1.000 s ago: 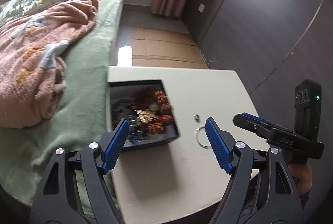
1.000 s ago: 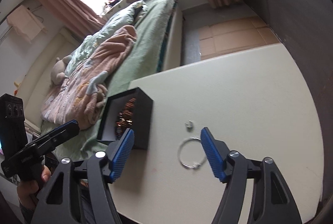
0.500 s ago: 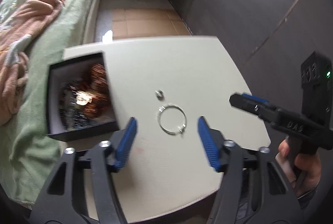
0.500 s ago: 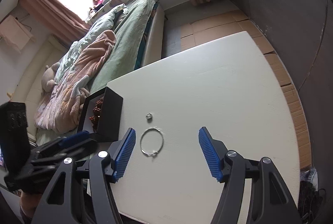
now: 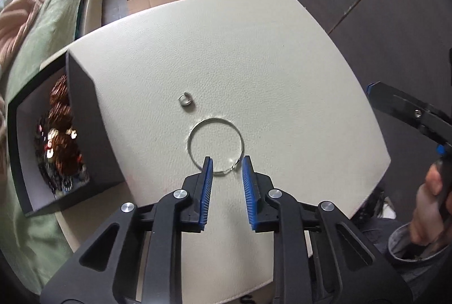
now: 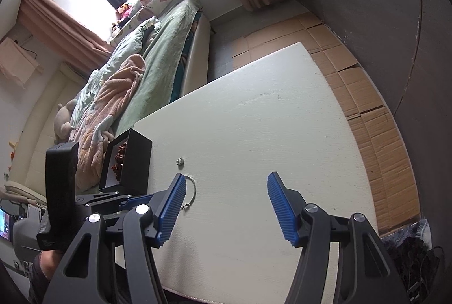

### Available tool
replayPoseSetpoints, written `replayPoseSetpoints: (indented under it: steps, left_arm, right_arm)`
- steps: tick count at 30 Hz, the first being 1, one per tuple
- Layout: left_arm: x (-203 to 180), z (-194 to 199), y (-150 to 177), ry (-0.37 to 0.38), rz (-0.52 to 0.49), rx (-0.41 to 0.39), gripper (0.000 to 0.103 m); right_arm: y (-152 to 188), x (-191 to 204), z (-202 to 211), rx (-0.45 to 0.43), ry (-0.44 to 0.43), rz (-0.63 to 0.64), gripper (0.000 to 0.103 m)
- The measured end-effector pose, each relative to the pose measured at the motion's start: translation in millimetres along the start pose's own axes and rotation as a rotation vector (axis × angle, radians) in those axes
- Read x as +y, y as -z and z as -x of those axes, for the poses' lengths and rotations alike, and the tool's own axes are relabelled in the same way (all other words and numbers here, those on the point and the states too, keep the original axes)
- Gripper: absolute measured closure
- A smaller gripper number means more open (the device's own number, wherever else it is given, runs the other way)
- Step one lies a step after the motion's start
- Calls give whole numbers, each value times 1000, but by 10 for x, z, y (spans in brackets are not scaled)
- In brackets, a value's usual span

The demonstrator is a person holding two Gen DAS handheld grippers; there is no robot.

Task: Organize jewelry
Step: 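Grasp the silver hoop ring on the table with the left tool, then carry the hoop into the box and open the left tool while the right grasps the silver bead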

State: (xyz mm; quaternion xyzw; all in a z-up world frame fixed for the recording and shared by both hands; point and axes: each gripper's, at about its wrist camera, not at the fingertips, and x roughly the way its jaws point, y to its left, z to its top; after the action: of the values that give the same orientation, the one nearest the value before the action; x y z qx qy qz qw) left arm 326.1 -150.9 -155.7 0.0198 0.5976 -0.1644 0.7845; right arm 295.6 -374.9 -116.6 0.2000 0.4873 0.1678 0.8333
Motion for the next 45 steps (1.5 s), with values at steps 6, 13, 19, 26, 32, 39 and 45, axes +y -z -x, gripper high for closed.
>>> replayPoseSetpoints:
  steps: [6, 13, 19, 26, 32, 39, 45]
  left_arm:
    - [-144, -176, -117, -30, -76, 70, 81]
    - [-188, -284, -121, -61, -123, 114, 81]
    - [-124, -269, -117, -75, -61, 124, 97]
    - [4, -201, -125, -43, 10, 91, 100]
    - [97, 167, -126, -22, 45, -2, 100]
    - [367, 637, -134, 12, 101, -106, 100]
    - [667, 920, -118, 10, 143, -167, 100]
  right_arm:
    - [6, -72, 63, -12, -2, -11, 44]
    - [2, -90, 75, -16, -2, -20, 44]
    - [0, -69, 78, -11, -5, -12, 44]
    - [-5, -46, 69, -10, -11, 0, 47]
    - [2, 63, -46, 13, -12, 18, 51]
    - [-13, 336, -252, 43, -14, 57, 51]
    - [-13, 617, -538, 90, 3, 111, 57]
